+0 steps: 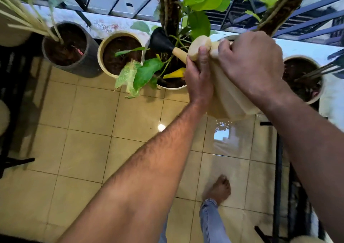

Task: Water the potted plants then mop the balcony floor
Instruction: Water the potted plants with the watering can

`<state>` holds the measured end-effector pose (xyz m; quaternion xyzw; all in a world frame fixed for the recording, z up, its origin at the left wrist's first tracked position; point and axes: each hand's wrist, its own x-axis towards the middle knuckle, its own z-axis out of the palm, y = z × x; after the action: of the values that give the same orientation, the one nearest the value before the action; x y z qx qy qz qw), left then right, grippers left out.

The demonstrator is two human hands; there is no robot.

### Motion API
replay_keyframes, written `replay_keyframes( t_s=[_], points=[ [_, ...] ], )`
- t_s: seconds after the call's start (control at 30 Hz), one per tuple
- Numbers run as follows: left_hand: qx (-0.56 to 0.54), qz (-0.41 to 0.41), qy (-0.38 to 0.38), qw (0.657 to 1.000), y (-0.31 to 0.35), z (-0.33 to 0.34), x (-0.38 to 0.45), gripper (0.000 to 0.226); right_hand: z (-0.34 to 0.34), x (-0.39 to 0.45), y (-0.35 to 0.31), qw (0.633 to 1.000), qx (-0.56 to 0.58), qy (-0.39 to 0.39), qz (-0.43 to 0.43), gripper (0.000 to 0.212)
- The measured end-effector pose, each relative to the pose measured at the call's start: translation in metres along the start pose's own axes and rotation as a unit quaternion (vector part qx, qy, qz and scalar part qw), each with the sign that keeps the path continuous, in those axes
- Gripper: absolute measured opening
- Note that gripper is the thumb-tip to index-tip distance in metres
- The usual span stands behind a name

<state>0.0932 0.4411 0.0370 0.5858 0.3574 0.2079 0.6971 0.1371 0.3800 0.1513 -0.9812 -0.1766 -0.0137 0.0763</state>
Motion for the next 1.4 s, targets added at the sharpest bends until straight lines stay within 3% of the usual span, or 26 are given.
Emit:
replay_keyframes(
  t_s=[0.23,0.37,1.0,1.13,1.3,1.4],
  points=[
    [-0.034,-0.041,0.033,0.998,0.002,-0.002,0.014,0.059,0.005,0.013,-0.021,0.999,-0.032,-0.023,-0.015,0.049],
    [-0.055,-0.056,0.026,0.997,0.000,-0.005,0.020,0.070,0.007,0.017,-0.030,0.998,-0.042,-0.033,-0.022,0.048],
    [-0.096,-0.097,0.007,0.991,-0.003,-0.014,0.017,0.083,0.005,0.012,-0.051,0.997,-0.067,-0.037,-0.023,0.040],
    [-0.068,-0.072,0.014,0.995,0.001,-0.018,0.013,0.102,0.008,0.007,-0.046,0.999,-0.034,-0.030,-0.004,0.032],
    [-0.016,-0.055,0.022,0.998,-0.002,-0.027,0.005,0.071,0.010,-0.008,-0.035,0.999,0.009,-0.028,0.019,0.042],
    [0.007,-0.026,0.028,0.999,0.001,-0.035,0.003,0.064,0.010,-0.016,-0.033,0.999,0.040,-0.021,0.031,0.049]
  ],
)
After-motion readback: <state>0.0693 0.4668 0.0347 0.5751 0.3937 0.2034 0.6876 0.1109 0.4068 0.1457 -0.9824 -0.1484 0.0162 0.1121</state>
